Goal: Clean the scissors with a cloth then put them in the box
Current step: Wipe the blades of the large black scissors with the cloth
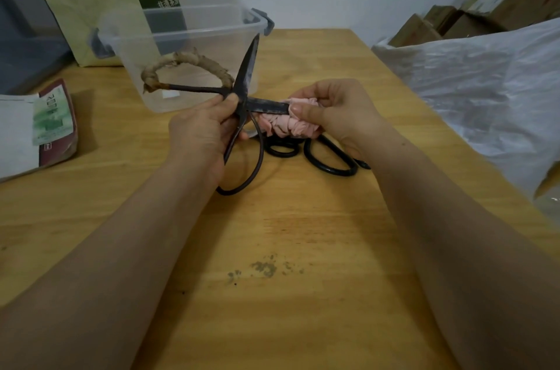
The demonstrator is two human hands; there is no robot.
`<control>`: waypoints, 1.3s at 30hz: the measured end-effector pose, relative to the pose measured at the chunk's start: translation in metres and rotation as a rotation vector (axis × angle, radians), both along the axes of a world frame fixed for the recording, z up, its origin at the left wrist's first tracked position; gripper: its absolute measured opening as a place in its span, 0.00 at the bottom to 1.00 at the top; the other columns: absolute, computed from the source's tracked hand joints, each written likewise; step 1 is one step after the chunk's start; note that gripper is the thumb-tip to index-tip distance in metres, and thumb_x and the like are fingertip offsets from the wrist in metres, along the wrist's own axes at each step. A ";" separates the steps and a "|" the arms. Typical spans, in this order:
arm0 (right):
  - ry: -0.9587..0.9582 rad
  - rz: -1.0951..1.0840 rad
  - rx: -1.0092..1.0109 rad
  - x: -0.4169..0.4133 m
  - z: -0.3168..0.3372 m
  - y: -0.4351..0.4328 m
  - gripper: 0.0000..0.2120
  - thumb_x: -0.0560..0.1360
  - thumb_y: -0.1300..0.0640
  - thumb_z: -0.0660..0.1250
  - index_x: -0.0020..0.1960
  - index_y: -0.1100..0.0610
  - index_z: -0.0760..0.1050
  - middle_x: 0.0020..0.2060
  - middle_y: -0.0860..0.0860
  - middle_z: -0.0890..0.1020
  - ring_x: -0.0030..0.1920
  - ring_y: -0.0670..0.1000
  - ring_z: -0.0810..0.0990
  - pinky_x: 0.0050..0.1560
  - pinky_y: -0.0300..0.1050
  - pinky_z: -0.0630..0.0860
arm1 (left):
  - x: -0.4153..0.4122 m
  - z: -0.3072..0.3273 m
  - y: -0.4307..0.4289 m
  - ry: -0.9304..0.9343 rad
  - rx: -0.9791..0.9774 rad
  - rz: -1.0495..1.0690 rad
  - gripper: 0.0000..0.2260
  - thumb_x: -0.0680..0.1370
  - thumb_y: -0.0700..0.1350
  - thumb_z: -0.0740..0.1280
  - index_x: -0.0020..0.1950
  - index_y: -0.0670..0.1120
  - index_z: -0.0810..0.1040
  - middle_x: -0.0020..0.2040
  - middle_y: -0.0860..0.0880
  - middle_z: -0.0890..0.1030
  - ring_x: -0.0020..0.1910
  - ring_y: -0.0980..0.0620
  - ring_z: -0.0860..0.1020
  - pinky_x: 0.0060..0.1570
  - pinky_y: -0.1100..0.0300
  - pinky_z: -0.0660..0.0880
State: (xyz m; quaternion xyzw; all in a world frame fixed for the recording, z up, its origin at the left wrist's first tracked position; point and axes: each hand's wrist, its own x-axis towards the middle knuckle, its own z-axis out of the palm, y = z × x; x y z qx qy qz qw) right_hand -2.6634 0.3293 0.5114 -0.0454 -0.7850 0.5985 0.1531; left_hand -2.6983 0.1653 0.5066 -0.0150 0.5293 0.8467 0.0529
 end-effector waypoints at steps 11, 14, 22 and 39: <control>0.072 -0.246 -0.254 -0.007 -0.007 0.003 0.04 0.70 0.66 0.73 0.42 0.60 0.80 0.37 0.58 0.82 0.33 0.51 0.81 0.34 0.41 0.80 | 0.004 0.001 0.006 0.020 -0.098 -0.011 0.13 0.75 0.36 0.68 0.58 0.33 0.75 0.46 0.40 0.83 0.41 0.49 0.84 0.27 0.64 0.74; 0.107 -0.414 -0.087 -0.007 -0.012 0.017 0.04 0.70 0.64 0.73 0.42 0.57 0.80 0.34 0.51 0.81 0.33 0.47 0.79 0.32 0.37 0.76 | 0.003 0.001 0.002 0.055 -0.167 -0.012 0.11 0.75 0.36 0.68 0.56 0.33 0.77 0.43 0.41 0.84 0.40 0.50 0.84 0.28 0.63 0.76; 0.109 -0.151 0.209 -0.002 -0.003 -0.013 0.09 0.75 0.63 0.67 0.53 0.57 0.82 0.44 0.44 0.81 0.44 0.39 0.79 0.47 0.29 0.76 | 0.005 -0.003 0.003 0.085 -0.260 -0.034 0.13 0.74 0.38 0.70 0.57 0.35 0.78 0.40 0.45 0.83 0.31 0.57 0.80 0.33 0.65 0.77; -0.064 -0.004 -0.074 -0.001 0.004 -0.002 0.06 0.76 0.62 0.66 0.46 0.56 0.81 0.38 0.50 0.84 0.36 0.44 0.81 0.40 0.37 0.78 | 0.011 -0.004 0.005 0.136 -0.163 -0.155 0.05 0.76 0.33 0.66 0.45 0.41 0.81 0.39 0.46 0.85 0.38 0.51 0.84 0.41 0.62 0.80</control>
